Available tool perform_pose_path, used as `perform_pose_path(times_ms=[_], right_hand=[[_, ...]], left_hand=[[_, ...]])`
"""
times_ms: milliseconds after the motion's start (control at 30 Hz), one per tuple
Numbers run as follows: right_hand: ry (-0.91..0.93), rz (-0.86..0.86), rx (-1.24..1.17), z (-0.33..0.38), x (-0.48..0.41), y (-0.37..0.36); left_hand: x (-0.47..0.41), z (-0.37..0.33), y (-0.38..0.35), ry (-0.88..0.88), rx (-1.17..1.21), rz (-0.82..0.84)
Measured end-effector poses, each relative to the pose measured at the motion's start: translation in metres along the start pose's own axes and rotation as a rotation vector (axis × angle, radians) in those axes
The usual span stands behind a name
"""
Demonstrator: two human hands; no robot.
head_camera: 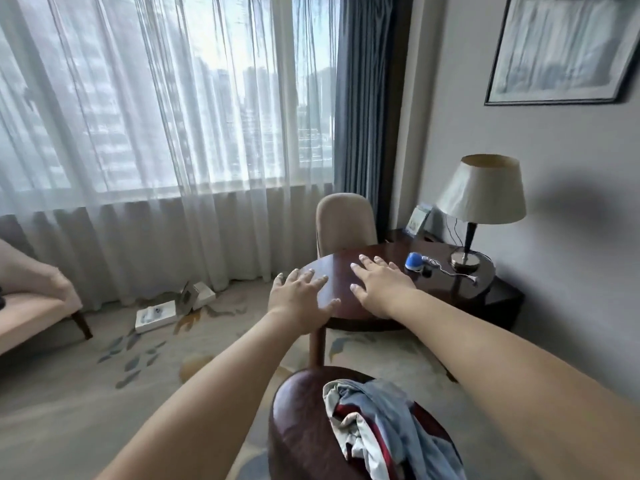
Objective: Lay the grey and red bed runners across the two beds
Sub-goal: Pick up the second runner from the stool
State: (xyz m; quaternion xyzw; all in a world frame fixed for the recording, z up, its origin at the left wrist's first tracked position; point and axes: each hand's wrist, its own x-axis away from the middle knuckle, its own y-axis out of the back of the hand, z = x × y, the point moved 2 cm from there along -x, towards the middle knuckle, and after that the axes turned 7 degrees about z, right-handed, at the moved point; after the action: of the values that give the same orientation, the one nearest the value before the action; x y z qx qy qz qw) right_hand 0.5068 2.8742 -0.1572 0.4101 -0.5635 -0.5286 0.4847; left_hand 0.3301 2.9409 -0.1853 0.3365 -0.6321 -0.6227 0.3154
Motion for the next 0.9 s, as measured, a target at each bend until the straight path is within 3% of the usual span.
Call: perform_pose_path(times_ms=[533,700,900], right_hand=[[-0.352,-0.046,-0.146,-0.197,-0.177,-0.007],[-0.387,0.009,-0.183,-0.248,-0.204,-0.067],[-0.413,0.144,-0.292,-0.278,-0.212,-0.2]], left_hand=[[-0.295,-0.075,-0.038,-0.312,0.097,0.084],[-0.334,-0.121,-0.108,-0.372,0.077,0.186],[-0.341,-0.174,-0.235,-0.354,0.118,0.415]])
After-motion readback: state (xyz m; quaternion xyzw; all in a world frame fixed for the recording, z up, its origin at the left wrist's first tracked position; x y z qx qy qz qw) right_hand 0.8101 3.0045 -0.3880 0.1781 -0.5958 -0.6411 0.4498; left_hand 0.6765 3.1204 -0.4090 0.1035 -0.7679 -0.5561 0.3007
